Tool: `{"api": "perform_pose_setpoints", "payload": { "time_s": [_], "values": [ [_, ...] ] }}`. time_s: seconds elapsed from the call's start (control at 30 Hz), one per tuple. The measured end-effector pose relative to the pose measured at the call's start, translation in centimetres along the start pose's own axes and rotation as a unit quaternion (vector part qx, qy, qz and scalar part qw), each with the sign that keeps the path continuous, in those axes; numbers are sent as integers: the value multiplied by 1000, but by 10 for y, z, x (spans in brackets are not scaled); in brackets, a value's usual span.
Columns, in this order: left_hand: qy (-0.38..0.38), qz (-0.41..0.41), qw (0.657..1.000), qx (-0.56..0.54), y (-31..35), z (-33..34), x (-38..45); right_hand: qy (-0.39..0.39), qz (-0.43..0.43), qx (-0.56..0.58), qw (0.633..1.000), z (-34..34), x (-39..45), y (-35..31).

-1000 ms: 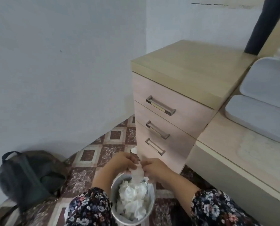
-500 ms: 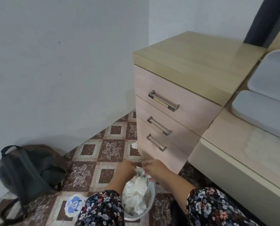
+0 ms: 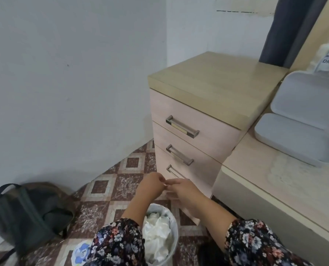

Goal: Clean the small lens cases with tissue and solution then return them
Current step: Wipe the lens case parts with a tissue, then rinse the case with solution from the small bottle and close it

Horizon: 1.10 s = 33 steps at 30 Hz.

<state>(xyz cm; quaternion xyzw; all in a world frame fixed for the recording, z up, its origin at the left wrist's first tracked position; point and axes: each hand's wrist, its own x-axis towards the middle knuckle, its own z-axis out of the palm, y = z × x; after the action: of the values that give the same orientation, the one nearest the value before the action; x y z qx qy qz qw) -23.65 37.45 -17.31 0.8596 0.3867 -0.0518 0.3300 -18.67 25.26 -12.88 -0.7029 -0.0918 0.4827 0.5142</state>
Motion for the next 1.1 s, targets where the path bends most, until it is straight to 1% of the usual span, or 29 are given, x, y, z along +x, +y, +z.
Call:
{"api": "perform_pose_setpoints", "payload": {
  "time_s": [0.1, 0.17, 0.3, 0.43, 0.57, 0.63, 0.7, 0.8, 1.1],
  "values": [
    [34, 39, 999, -1, 26, -19, -9, 3, -30, 60, 998, -10, -16, -21],
    [63, 58, 996, 4, 41, -31, -17, -15, -55, 91, 994, -12, -28, -34],
    [148, 102, 984, -11, 77, -56, -43, -37, -132, 122, 983, -23, -55, -53],
    [161, 136, 976, -53, 116, -74, -71, -37, -187, 135, 972, -47, -80, -68],
    [173, 194, 960, -100, 155, -77, -99, -18, -234, 154, 960, -79, -108, -76],
    [169, 241, 947, -127, 174, -73, -111, 2, -249, 159, 955, -97, -122, -78],
    [147, 280, 938, -141, 194, -66, -118, 27, -262, 167, 950, -115, -135, -77],
    [129, 289, 941, -123, 225, -50, -123, 82, -277, 177, 941, -143, -151, -71],
    [58, 390, 914, -97, 317, 14, -145, 235, -308, 228, 893, -232, -186, -40]
  ]
}}
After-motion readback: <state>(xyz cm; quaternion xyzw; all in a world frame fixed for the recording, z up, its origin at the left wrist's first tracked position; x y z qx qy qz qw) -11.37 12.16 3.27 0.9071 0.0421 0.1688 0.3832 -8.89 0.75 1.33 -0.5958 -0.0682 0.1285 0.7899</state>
